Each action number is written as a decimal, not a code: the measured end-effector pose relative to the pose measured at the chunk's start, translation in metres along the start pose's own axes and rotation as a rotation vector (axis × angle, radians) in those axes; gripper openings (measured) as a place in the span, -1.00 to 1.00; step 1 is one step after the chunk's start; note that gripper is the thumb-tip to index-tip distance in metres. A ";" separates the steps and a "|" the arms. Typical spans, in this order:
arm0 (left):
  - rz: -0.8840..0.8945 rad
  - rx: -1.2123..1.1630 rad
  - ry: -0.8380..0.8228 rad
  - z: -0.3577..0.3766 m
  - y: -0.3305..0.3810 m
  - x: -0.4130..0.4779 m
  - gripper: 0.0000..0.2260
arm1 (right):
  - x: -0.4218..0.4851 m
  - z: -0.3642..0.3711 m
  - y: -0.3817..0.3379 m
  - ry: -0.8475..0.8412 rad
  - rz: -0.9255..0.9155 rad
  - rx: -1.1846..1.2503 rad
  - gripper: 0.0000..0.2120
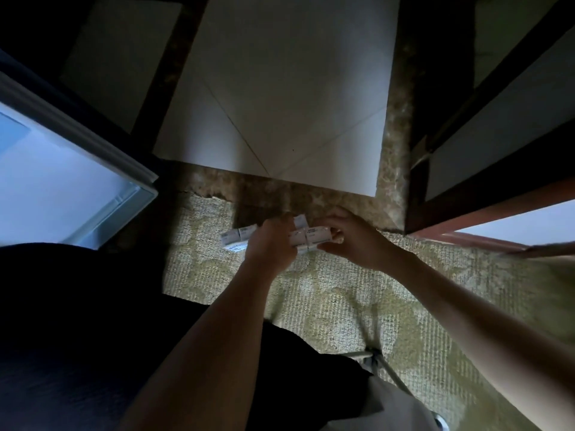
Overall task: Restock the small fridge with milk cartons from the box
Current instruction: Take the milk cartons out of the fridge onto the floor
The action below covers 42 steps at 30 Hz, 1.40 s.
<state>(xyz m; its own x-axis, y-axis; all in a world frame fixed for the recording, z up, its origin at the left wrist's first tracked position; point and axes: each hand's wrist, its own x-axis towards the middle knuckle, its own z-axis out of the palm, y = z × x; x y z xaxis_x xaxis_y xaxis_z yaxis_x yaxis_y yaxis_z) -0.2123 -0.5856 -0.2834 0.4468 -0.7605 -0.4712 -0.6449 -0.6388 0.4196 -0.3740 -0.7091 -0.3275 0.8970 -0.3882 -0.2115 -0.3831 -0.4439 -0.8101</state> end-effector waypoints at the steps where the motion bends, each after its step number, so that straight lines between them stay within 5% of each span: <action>1: -0.010 0.001 0.004 0.003 -0.004 0.003 -0.65 | 0.002 0.006 0.004 -0.004 0.008 -0.004 -0.52; 9: -0.083 0.011 -0.068 0.035 -0.021 0.027 -0.69 | 0.011 0.046 0.044 0.011 0.046 -0.127 -0.55; 21: 0.041 0.159 -0.085 0.071 -0.033 0.049 -0.70 | 0.022 0.058 0.068 0.048 0.155 -0.119 -0.58; 29: -0.067 0.009 -0.226 0.074 -0.037 0.046 -0.79 | 0.020 0.071 0.072 0.062 0.177 -0.148 -0.51; 42: -0.129 -0.054 -0.252 0.035 -0.025 0.021 -0.63 | 0.007 0.055 0.044 0.187 0.142 -0.122 -0.65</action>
<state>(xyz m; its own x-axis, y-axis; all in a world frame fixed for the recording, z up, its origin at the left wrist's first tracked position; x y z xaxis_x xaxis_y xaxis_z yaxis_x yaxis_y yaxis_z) -0.2090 -0.5818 -0.3312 0.3506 -0.6242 -0.6982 -0.5558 -0.7387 0.3814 -0.3727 -0.6867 -0.3945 0.7805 -0.5908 -0.2045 -0.5360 -0.4638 -0.7054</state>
